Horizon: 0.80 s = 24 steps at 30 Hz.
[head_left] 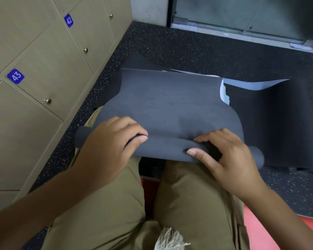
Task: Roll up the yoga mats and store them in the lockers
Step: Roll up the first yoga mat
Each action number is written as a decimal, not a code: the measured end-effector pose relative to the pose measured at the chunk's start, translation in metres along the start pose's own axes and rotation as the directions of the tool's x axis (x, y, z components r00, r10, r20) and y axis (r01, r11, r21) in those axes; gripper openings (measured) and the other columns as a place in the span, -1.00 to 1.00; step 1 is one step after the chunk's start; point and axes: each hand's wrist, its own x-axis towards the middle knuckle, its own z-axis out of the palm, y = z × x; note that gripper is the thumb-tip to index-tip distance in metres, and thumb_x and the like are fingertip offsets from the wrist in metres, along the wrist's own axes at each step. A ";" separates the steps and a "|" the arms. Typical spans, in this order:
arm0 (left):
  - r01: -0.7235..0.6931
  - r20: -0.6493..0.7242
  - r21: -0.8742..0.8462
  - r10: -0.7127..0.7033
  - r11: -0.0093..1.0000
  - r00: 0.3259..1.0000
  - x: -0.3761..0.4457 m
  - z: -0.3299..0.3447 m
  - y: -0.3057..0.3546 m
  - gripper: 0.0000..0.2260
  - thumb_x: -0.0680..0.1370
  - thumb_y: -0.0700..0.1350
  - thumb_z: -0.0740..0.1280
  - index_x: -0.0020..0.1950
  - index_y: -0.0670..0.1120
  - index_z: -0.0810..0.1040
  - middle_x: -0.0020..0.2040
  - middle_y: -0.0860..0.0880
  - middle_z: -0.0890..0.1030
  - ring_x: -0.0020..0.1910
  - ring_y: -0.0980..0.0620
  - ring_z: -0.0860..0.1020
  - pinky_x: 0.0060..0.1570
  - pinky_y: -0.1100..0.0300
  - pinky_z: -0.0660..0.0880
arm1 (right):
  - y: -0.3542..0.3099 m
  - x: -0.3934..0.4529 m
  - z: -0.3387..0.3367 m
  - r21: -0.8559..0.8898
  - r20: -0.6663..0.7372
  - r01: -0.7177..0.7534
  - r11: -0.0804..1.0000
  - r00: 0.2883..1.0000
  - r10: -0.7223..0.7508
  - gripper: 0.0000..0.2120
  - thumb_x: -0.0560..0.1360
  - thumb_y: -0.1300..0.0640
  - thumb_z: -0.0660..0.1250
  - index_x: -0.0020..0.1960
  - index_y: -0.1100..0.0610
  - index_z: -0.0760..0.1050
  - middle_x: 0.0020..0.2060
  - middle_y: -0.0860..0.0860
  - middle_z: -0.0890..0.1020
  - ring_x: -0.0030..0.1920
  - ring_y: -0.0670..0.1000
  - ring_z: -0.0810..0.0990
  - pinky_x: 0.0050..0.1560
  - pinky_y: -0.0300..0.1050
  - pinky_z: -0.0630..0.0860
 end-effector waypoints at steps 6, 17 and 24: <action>-0.154 0.116 0.256 0.128 0.954 0.985 -0.008 0.008 -0.009 -0.44 0.48 0.31 0.39 0.21 -0.12 0.66 0.09 -0.01 0.64 0.03 -0.07 0.58 0.00 0.06 0.45 | 0.011 0.017 -0.009 0.140 0.136 -0.130 0.982 0.985 0.111 -0.58 0.45 -0.39 0.28 -0.07 -0.07 0.65 -0.16 -0.23 0.62 -0.02 -0.12 0.55 0.01 -0.20 0.46; -0.076 0.252 0.150 0.036 0.986 0.967 0.023 0.008 -0.011 -0.45 0.55 0.36 0.14 0.20 -0.02 0.64 0.00 0.10 0.63 -0.01 0.04 0.56 -0.06 0.18 0.38 | 0.010 0.003 -0.012 -0.272 -0.121 0.161 0.949 0.972 -0.199 -0.71 0.60 -0.10 0.36 0.01 0.13 0.63 -0.11 -0.03 0.62 -0.11 0.10 0.55 0.03 0.02 0.41; 0.055 0.438 0.140 -0.112 0.989 0.892 0.048 0.005 -0.009 -0.36 0.52 0.43 -0.03 0.32 0.09 0.56 0.17 0.13 0.62 0.21 0.11 0.50 0.22 0.06 0.41 | 0.026 -0.003 -0.009 -0.155 -0.034 0.043 0.987 0.998 -0.048 -0.54 0.54 -0.20 0.35 0.30 0.07 0.59 0.15 -0.10 0.63 0.14 0.01 0.54 0.22 -0.11 0.35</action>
